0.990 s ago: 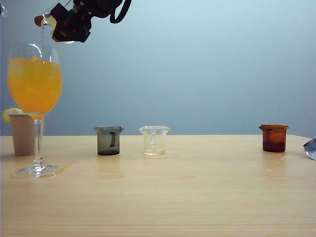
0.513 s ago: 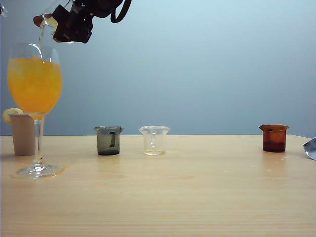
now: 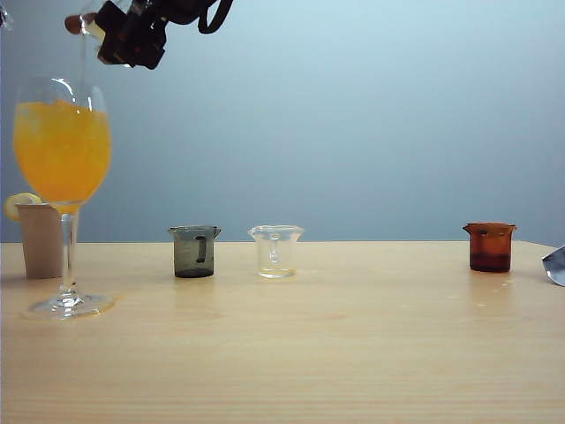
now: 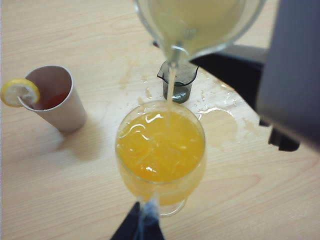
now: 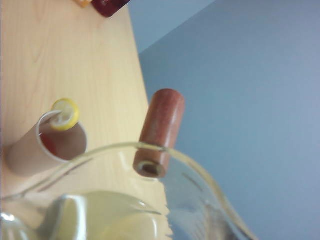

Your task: Pick up the third measuring cup from the left, pour the pineapple juice inside into the goblet, and finally put the measuring cup back in its original place.

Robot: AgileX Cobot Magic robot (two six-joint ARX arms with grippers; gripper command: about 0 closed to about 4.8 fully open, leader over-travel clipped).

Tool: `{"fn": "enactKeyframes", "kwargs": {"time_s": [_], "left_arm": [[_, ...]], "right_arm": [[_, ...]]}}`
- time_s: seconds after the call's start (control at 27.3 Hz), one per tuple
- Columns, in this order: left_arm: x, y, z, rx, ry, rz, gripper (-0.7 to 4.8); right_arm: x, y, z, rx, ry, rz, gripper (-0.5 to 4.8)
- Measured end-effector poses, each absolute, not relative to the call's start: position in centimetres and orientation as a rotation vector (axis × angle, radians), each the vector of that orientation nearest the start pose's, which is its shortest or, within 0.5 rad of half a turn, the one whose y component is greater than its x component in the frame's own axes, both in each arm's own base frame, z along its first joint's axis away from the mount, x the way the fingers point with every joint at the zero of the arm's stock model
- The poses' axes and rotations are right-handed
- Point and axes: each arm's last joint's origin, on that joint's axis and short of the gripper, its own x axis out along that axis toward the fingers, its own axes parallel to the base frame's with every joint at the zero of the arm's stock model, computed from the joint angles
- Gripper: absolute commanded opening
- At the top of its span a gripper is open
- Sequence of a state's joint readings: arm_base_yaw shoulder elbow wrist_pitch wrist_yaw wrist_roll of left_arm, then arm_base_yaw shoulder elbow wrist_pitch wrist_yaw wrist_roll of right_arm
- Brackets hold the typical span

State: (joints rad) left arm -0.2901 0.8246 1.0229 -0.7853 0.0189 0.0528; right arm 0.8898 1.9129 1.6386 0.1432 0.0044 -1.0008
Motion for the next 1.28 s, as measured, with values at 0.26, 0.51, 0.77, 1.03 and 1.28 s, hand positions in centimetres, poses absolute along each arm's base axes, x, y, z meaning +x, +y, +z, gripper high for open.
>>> {"fn": "enactKeyframes", "kwargs": {"time_s": [0.26,0.51,0.77,1.03,1.28], "left_arm": [[14.32,-4.33,35.09,0.131,0.576,-0.316,-0.04],[14.32,-4.33,35.09,0.130,0.576,-0.316,-0.04],[14.33,-4.33,35.09,0.131,0.576,-0.316,-0.04],[14.33,-4.33,35.09,0.131,0.576,-0.316,-0.04],[14.33,-4.33,35.09,0.131,0.576,-0.316,-0.04]], "right_arm": [[28.69,35.52,33.25,-1.010,-0.359,0.864,2.41],[28.47,35.70,33.23,-1.042,-0.379,0.866,2.41],[28.44,35.74,33.22,-1.070,-0.393,0.863,2.41],[28.42,35.74,33.25,-1.101,-0.410,0.859,2.41],[28.42,35.74,33.25,-1.124,-0.421,0.856,2.41]]}}
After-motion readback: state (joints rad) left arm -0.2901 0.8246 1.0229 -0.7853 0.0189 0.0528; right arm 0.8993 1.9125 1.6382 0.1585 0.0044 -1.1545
